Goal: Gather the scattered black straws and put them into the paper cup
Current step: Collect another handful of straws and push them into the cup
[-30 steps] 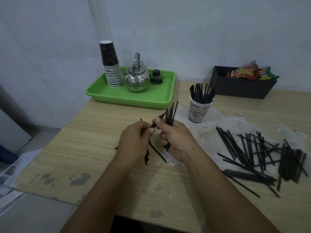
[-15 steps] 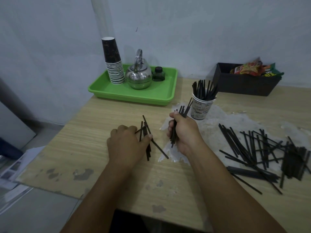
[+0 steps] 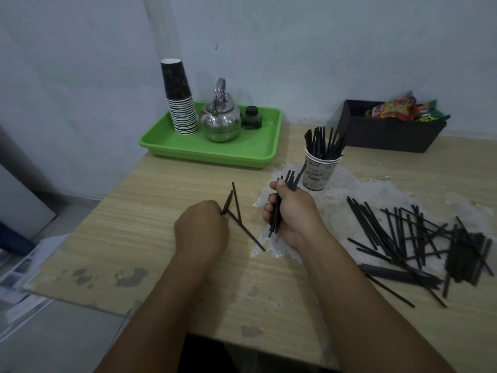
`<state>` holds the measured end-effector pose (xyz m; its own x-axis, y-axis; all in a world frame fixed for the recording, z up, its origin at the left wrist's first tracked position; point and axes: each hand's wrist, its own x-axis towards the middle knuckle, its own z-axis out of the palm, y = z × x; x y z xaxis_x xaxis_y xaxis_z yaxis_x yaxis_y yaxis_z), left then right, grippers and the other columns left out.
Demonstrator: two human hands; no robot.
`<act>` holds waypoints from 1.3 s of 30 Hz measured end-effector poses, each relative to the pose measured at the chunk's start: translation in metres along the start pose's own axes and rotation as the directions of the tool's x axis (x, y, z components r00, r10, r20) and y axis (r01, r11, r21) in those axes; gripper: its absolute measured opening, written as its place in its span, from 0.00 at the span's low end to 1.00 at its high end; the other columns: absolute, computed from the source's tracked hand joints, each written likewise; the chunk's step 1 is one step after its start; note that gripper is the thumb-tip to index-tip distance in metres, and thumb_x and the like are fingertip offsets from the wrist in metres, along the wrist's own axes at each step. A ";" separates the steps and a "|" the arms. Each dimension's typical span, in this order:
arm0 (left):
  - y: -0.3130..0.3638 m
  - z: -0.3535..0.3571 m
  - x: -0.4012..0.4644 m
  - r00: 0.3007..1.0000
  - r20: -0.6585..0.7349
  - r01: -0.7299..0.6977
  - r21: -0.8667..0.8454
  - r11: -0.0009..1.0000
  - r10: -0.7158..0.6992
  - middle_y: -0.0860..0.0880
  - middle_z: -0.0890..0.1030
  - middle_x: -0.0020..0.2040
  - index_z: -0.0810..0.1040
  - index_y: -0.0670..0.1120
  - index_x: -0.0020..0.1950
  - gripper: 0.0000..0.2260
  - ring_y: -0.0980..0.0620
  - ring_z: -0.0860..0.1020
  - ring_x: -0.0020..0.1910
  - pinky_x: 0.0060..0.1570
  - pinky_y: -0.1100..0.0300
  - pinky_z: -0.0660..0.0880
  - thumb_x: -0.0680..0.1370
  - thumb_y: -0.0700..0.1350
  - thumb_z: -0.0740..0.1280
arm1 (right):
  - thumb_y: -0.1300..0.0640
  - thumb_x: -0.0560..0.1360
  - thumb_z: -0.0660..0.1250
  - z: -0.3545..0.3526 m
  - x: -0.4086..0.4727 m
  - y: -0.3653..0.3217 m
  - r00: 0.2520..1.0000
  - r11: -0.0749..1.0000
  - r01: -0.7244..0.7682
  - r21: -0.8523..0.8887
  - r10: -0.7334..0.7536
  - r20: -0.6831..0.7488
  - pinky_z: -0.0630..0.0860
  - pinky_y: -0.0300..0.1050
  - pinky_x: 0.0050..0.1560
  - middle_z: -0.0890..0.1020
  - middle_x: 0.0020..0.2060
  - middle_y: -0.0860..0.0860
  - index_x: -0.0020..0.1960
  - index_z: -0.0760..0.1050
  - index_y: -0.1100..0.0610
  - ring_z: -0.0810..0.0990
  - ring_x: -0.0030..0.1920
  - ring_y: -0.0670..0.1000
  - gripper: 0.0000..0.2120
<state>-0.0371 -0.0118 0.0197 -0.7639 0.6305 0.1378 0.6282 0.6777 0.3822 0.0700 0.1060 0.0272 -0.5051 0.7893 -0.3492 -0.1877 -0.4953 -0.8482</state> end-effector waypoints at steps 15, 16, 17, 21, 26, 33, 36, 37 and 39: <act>-0.001 0.000 0.006 0.984 -0.175 -0.067 -0.196 0.978 0.032 0.45 0.77 0.48 0.76 0.46 0.52 0.06 0.42 0.76 0.46 0.44 0.51 0.72 0.80 0.46 0.61 | 0.46 0.81 0.62 -0.003 0.009 0.004 0.999 0.997 0.033 -0.068 -0.031 0.022 0.60 0.37 0.21 0.70 0.25 0.46 0.51 0.76 0.57 0.62 0.22 0.43 0.14; 0.000 0.000 0.006 0.983 -0.182 -0.069 -0.226 0.972 0.028 0.46 0.78 0.46 0.75 0.47 0.50 0.05 0.44 0.76 0.44 0.42 0.53 0.71 0.80 0.46 0.62 | 0.44 0.79 0.64 -0.003 0.008 0.004 0.998 0.996 0.047 -0.082 -0.044 0.033 0.59 0.37 0.20 0.68 0.25 0.45 0.51 0.77 0.57 0.62 0.23 0.43 0.16; 0.001 0.000 0.007 0.983 -0.183 -0.074 -0.267 0.961 0.025 0.49 0.78 0.42 0.75 0.48 0.48 0.03 0.46 0.75 0.41 0.39 0.54 0.68 0.80 0.46 0.62 | 0.42 0.77 0.66 -0.003 0.008 0.005 0.997 0.993 0.063 -0.095 -0.058 0.050 0.59 0.37 0.20 0.68 0.25 0.45 0.52 0.77 0.58 0.61 0.23 0.43 0.19; 0.011 -0.001 0.005 0.980 -0.176 -0.163 -0.470 0.867 0.088 0.57 0.78 0.33 0.78 0.51 0.44 0.03 0.57 0.76 0.34 0.32 0.63 0.68 0.77 0.44 0.68 | 0.45 0.74 0.72 -0.003 0.004 0.005 0.986 0.988 0.111 -0.111 -0.095 0.137 0.57 0.38 0.21 0.64 0.28 0.47 0.53 0.77 0.58 0.59 0.23 0.44 0.18; 0.023 0.000 0.001 0.990 -0.061 -0.130 -0.734 0.667 0.126 0.53 0.82 0.33 0.79 0.53 0.51 0.10 0.62 0.78 0.30 0.32 0.68 0.71 0.73 0.44 0.74 | 0.48 0.74 0.73 -0.001 -0.001 0.003 0.971 0.983 0.127 -0.136 -0.095 0.219 0.56 0.39 0.22 0.64 0.31 0.52 0.53 0.76 0.63 0.58 0.23 0.45 0.19; 0.030 0.000 -0.001 0.983 0.010 -0.103 -0.794 0.599 0.181 0.56 0.86 0.39 0.75 0.52 0.59 0.18 0.60 0.82 0.38 0.41 0.63 0.74 0.72 0.46 0.75 | 0.48 0.79 0.66 0.000 -0.004 -0.005 0.963 0.957 0.231 -0.176 -0.198 0.183 0.62 0.38 0.24 0.75 0.29 0.47 0.45 0.79 0.56 0.64 0.23 0.44 0.12; 0.037 0.002 -0.001 0.986 0.006 -0.088 -0.827 0.556 0.165 0.53 0.86 0.41 0.77 0.53 0.59 0.14 0.57 0.83 0.42 0.40 0.63 0.76 0.74 0.51 0.72 | 0.48 0.81 0.61 -0.001 -0.003 -0.015 0.943 0.922 0.333 -0.195 -0.322 0.086 0.65 0.39 0.30 0.80 0.35 0.47 0.40 0.77 0.50 0.70 0.26 0.40 0.14; 0.039 0.003 0.000 0.989 0.003 -0.080 -0.838 0.539 0.151 0.52 0.86 0.42 0.77 0.54 0.57 0.11 0.56 0.84 0.43 0.42 0.60 0.77 0.76 0.52 0.70 | 0.47 0.82 0.60 -0.002 -0.004 -0.020 0.928 0.904 0.372 -0.212 -0.369 0.057 0.65 0.39 0.33 0.81 0.35 0.47 0.38 0.78 0.48 0.71 0.27 0.39 0.16; 0.045 0.004 0.002 0.990 -0.011 -0.083 -0.845 0.528 0.140 0.51 0.85 0.43 0.78 0.54 0.55 0.08 0.55 0.83 0.44 0.44 0.56 0.79 0.77 0.51 0.68 | 0.47 0.82 0.59 -0.007 -0.004 -0.029 0.892 0.866 0.443 -0.230 -0.451 0.017 0.66 0.41 0.36 0.80 0.32 0.47 0.35 0.78 0.46 0.73 0.30 0.41 0.19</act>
<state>-0.0100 0.0217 0.0332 -0.6701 0.7150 0.1994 0.2704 -0.0151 0.9626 0.0835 0.1196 0.0505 -0.3806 0.9214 0.0782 -0.1921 0.0040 -0.9814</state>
